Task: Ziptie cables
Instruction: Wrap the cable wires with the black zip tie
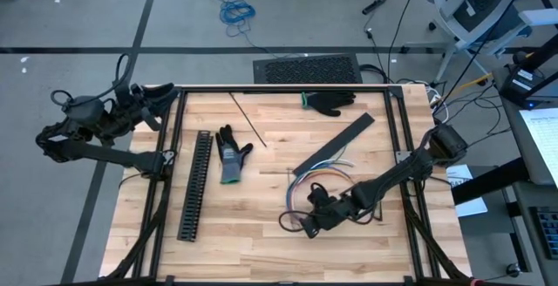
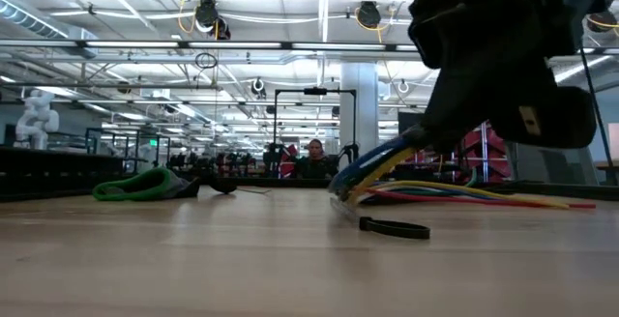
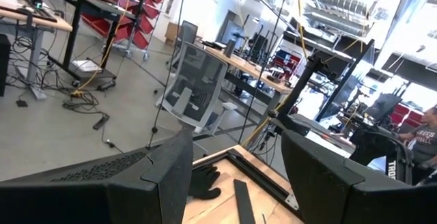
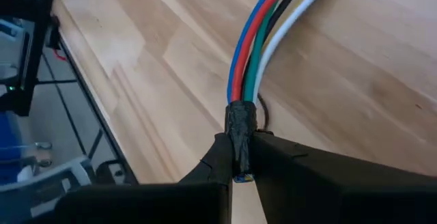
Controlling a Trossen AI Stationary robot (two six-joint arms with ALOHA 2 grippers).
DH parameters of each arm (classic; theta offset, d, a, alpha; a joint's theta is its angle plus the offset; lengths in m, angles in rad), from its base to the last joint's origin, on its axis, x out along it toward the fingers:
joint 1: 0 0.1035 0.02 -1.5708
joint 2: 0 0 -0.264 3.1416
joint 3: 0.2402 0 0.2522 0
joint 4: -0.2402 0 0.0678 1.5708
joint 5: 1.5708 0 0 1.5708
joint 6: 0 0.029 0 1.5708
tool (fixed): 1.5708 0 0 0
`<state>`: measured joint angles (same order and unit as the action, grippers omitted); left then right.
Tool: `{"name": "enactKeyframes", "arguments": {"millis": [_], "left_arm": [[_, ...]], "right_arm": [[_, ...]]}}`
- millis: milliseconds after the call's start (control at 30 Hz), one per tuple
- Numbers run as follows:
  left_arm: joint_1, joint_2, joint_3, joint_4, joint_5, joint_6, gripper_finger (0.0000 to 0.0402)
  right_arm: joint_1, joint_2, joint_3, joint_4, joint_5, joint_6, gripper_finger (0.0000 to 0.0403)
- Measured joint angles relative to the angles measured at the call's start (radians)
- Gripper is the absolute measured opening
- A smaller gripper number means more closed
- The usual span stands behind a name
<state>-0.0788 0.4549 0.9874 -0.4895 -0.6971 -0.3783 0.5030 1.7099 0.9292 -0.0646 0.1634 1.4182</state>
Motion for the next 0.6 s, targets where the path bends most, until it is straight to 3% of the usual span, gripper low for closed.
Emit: {"name": "enactKeyframes", "arguments": {"millis": [267,600], "left_arm": [[0.0,0.0,0.0,0.0,0.0,0.001,0.0216],[0.0,0.0,0.0,0.001,0.028,-0.002,0.0216]], "right_arm": [[-0.002,0.026,0.002,-0.079,0.001,0.05,0.0058],[0.001,0.026,0.003,-0.15,0.021,0.08,0.0062]]}}
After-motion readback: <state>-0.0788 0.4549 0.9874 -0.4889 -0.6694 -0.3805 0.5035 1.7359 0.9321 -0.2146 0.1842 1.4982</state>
